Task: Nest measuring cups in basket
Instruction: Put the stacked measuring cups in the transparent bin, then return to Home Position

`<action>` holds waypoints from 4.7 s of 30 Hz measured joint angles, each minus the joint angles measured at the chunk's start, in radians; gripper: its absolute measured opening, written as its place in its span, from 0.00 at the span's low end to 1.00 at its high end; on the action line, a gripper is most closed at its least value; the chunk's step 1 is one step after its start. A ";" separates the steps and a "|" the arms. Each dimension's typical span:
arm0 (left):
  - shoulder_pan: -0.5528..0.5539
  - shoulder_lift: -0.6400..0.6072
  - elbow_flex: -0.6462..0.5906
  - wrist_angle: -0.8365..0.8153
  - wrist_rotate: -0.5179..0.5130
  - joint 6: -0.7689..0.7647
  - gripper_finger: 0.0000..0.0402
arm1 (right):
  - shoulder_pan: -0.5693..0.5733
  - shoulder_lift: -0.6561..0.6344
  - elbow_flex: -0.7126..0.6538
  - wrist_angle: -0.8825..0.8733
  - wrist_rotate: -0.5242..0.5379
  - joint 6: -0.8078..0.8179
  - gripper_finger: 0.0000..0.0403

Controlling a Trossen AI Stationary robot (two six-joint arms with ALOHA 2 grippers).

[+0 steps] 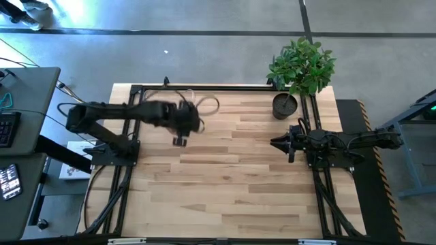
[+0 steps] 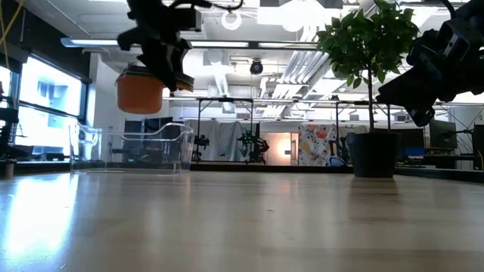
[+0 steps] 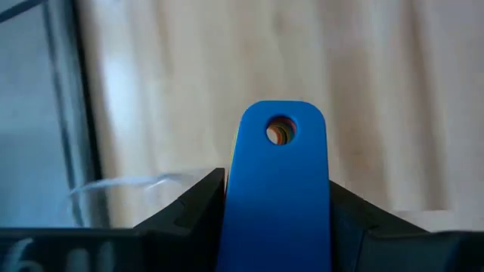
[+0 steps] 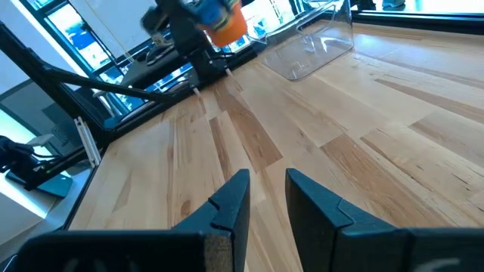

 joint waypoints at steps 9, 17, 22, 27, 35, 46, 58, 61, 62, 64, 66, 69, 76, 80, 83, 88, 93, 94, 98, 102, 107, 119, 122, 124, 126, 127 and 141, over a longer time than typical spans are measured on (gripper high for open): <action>0.309 -0.034 0.000 0.008 0.018 0.153 0.37 | 0.000 0.000 0.000 0.000 0.000 0.000 0.19; 0.544 0.002 -0.010 0.057 0.122 0.219 0.37 | 0.000 0.000 0.000 0.000 0.000 0.000 0.19; 0.607 0.025 -0.079 0.139 0.155 0.245 0.36 | 0.000 0.000 0.000 0.000 0.000 0.000 0.19; 0.623 0.049 -0.150 0.203 0.185 0.236 0.37 | 0.000 0.000 0.000 0.000 0.000 0.000 0.19; 0.623 0.101 -0.214 0.247 0.205 0.237 0.38 | 0.000 0.000 0.000 0.000 0.000 0.000 0.19; 0.623 0.143 -0.221 0.266 0.220 0.215 0.33 | 0.000 0.000 0.000 0.000 0.000 0.000 0.19; 0.565 0.143 -0.221 0.259 0.206 0.212 0.42 | 0.000 0.000 0.000 0.000 0.000 0.000 0.19; 0.554 0.143 -0.221 0.259 0.194 0.198 0.44 | 0.000 0.000 0.000 0.000 0.000 0.000 0.19; 0.550 0.143 -0.221 0.258 0.193 0.195 0.45 | 0.000 0.000 0.000 0.000 0.000 0.000 0.19; 0.544 0.142 -0.221 0.251 0.190 0.186 0.48 | 0.000 0.000 0.000 0.000 0.000 0.000 0.19; 0.542 0.135 -0.221 0.244 0.190 0.181 0.51 | 0.000 0.000 0.000 0.000 0.000 0.000 0.19; 0.536 0.118 -0.221 0.239 0.182 0.178 0.56 | 0.000 0.000 0.000 0.000 0.000 0.000 0.19; 0.535 -0.001 -0.221 0.196 0.232 0.183 0.60 | 0.000 0.000 0.000 0.000 0.000 0.000 0.19; 0.526 -0.114 -0.221 0.157 0.279 0.147 0.60 | 0.000 0.000 0.000 0.000 0.000 0.000 0.19; 0.502 -0.204 -0.221 0.126 0.338 0.102 0.60 | 0.000 0.000 0.000 0.000 0.000 0.000 0.19; 0.419 -0.344 -0.230 0.055 0.503 -0.040 0.60 | 0.000 0.000 0.000 0.000 0.000 0.000 0.19; 0.271 -0.504 -0.357 0.179 0.512 -0.205 0.60 | 0.000 0.000 0.000 0.000 0.000 0.000 0.19; 0.234 -0.538 -0.395 0.219 0.494 -0.247 0.60 | 0.000 0.000 0.000 0.000 0.000 0.000 0.19; 0.068 -0.669 -0.547 0.370 0.379 -0.371 0.60 | 0.000 0.000 0.000 0.000 0.000 0.000 0.19; -0.080 -0.787 -0.670 0.494 0.250 -0.430 0.60 | 0.000 0.000 0.000 0.000 0.000 0.000 0.19; -0.212 -0.923 -0.789 0.577 0.128 -0.399 0.60 | 0.000 0.000 0.000 0.000 0.000 0.000 0.19; -0.393 -1.238 -0.988 0.599 -0.036 -0.384 0.60 | 0.000 0.000 0.000 0.000 0.000 0.000 0.19; -0.414 -1.301 -1.031 0.636 -0.058 -0.374 0.60 | 0.000 0.000 0.000 0.000 0.000 0.000 0.19; -0.425 -1.338 -1.059 0.656 -0.073 -0.352 0.60 | 0.000 0.000 0.000 0.000 0.000 0.000 0.19; -0.434 -1.364 -1.084 0.670 -0.089 -0.329 0.60 | 0.000 0.000 0.000 0.000 0.000 0.000 0.19; -0.435 -1.377 -1.100 0.675 -0.096 -0.319 0.60 | 0.000 0.000 0.000 0.000 0.000 0.000 0.19; -0.435 -1.401 -1.120 0.703 -0.135 -0.117 0.60 | 0.000 0.000 0.000 0.000 0.000 0.000 0.19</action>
